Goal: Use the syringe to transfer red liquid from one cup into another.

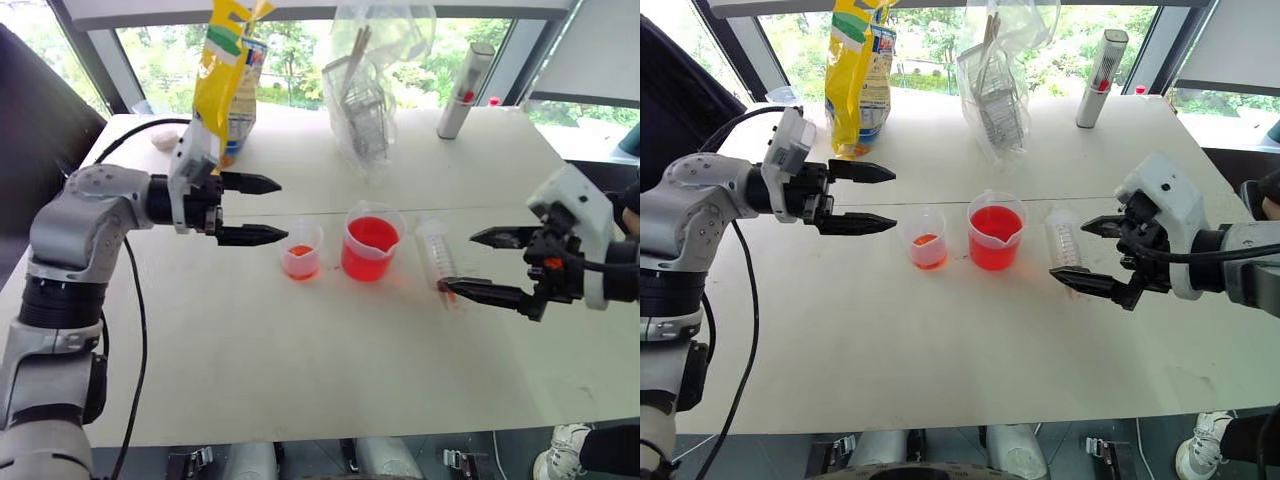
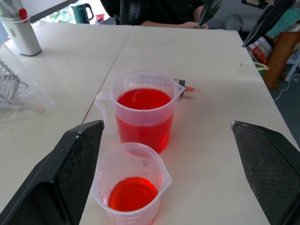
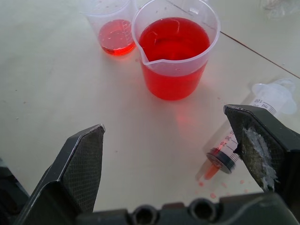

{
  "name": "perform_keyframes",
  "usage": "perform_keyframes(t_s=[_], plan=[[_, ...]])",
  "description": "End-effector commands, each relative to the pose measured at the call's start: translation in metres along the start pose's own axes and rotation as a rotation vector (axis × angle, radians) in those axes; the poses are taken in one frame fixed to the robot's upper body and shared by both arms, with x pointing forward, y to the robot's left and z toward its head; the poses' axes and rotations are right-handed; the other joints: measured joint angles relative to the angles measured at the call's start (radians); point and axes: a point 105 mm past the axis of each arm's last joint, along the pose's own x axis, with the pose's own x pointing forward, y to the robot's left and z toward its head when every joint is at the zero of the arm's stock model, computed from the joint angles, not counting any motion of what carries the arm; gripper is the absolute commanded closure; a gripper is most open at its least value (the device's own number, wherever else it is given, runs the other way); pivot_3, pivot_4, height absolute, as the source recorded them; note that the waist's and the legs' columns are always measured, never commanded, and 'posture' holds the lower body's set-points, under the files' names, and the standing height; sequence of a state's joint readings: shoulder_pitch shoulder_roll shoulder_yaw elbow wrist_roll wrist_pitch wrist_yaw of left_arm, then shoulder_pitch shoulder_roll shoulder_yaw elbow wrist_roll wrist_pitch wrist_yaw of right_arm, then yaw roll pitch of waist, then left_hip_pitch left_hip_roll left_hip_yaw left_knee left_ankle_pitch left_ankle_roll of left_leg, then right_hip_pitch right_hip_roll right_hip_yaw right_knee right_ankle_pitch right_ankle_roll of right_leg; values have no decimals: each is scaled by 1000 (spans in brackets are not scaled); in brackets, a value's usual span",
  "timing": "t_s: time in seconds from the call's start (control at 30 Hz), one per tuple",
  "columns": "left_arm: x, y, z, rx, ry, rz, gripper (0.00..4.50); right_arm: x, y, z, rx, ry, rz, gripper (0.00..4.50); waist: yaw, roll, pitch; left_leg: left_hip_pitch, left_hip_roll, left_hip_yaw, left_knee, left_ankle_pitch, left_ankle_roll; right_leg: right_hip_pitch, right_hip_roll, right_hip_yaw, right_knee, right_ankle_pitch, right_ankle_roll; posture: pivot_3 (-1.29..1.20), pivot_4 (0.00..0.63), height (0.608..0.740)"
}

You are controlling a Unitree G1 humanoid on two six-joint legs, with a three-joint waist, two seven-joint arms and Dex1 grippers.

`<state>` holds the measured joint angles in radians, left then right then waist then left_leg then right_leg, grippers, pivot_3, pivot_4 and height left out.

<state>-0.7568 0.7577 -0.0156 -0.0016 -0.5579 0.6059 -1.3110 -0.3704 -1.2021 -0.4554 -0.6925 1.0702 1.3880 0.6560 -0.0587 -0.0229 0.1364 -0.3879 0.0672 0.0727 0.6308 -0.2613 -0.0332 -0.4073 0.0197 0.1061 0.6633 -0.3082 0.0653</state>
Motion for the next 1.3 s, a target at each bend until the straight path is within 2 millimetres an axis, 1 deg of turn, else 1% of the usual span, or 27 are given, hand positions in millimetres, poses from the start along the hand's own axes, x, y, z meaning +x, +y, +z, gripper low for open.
perform_keyframes(t_s=[0.03, 0.13, 0.33, 0.57, 0.7, 0.8, 0.93, 1.07, 1.17, 1.3], plan=[[0, -1, 7, 18, -30, -5, 0, -11, -4, 7, -24, -11, -46, 47, 2, 0, 0, 0, 0, 0, 0, 0, 0, 0, 0, 0, 0, 0, 0, 0, 150, 739], [3, -1, 10, 11, -54, -13, 0, -13, -3, 5, -12, -2, -46, 47, 5, 0, 0, 0, 0, 0, 0, 0, 0, 0, 0, 0, 0, 0, 0, 0, 150, 739], [2, -3, 8, 4, -54, -27, 0, -16, -5, 3, -1, 23, -62, 47, 12, 0, 0, 0, 0, 0, 0, 0, 0, 0, 0, 0, 0, 0, 0, 0, 150, 739], [4, -2, 5, 14, -50, -21, 0, -14, -10, 1, 18, 22, -81, 47, 15, 0, 0, 0, 0, 0, 0, 0, 0, 0, 0, 0, 0, 0, 0, 0, 150, 739], [7, 1, 5, 26, -48, -20, 0, -10, -21, -3, 51, 33, -129, 47, 14, 0, 0, 0, 0, 0, 0, 0, 0, 0, 0, 0, 0, 0, 0, 0, 150, 739], [9, 1, 3, 40, -36, -30, 0, -5, -40, -9, 122, 51, -199, 47, 13, 0, 0, 0, 0, 1, 0, 0, 0, 0, 0, 0, 0, 0, 0, 0, 150, 739], [13, 0, 1, 42, -39, -39, 0, 10, -58, -19, 223, 93, -228, 47, 14, 0, 0, 0, 0, 1, 0, 0, 0, 0, 0, 1, 0, 0, 0, 0, 150, 739], [20, -1, 2, 45, -48, -67, 0, 36, -81, -30, 345, 138, -262, 47, 12, 0, 0, 0, 0, 2, 1, 0, 0, -1, 1, 1, 0, 0, 0, 0, 150, 739], [22, -2, 3, 47, -52, -74, 0, 56, -89, -37, 427, 182, -254, 47, 13, 0, 0, 0, 0, 2, 1, 0, 0, -2, 1, 1, 0, 0, 0, 0, 150, 739], [21, -4, 3, 49, -54, -65, 0, 78, -107, -47, 504, 249, -304, 47, 14, 1, 0, -1, 0, 3, 0, 0, 0, -3, 1, 1, 1, 0, 0, 0, 150, 739]])
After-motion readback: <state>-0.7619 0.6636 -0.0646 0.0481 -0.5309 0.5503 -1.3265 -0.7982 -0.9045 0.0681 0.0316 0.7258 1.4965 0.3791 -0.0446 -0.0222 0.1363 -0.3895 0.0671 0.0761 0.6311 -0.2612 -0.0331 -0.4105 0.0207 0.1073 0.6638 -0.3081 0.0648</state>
